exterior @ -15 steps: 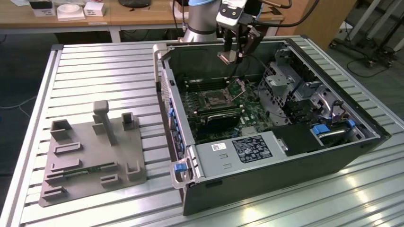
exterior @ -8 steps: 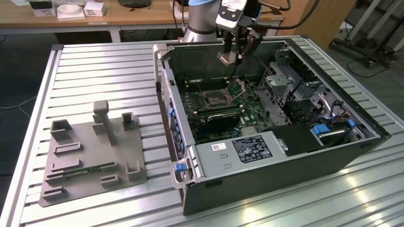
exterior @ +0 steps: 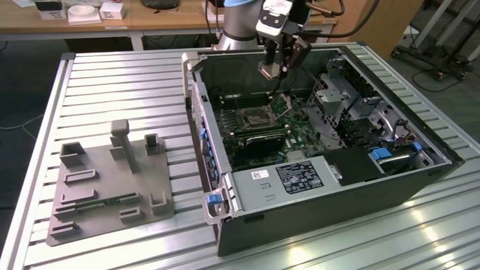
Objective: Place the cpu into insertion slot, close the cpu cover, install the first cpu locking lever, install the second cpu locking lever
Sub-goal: 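Place the cpu into insertion slot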
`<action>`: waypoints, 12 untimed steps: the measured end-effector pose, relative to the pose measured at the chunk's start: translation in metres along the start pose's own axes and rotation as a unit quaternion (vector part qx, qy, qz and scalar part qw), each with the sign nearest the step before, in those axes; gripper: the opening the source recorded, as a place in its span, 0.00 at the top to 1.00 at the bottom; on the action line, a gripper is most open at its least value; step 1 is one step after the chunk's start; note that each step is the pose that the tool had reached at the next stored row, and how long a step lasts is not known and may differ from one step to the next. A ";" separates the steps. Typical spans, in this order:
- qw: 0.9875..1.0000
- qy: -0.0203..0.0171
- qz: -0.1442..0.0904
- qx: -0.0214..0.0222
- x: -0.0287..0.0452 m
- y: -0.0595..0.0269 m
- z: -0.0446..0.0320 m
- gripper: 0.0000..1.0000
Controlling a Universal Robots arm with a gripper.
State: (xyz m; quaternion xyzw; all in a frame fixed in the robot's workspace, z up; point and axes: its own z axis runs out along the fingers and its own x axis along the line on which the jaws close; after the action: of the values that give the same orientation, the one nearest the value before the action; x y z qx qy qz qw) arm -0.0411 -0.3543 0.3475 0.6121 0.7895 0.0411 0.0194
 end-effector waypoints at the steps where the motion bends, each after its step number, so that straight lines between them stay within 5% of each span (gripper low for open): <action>1: 1.000 0.000 0.000 0.000 0.0000 0.0000 0.0006 0.46; 12: 1.000 0.000 0.000 0.000 -0.0001 -0.0003 0.0031 0.46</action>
State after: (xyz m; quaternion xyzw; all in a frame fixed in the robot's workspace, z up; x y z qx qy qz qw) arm -0.0411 -0.3543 0.3444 0.6121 0.7895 0.0411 0.0194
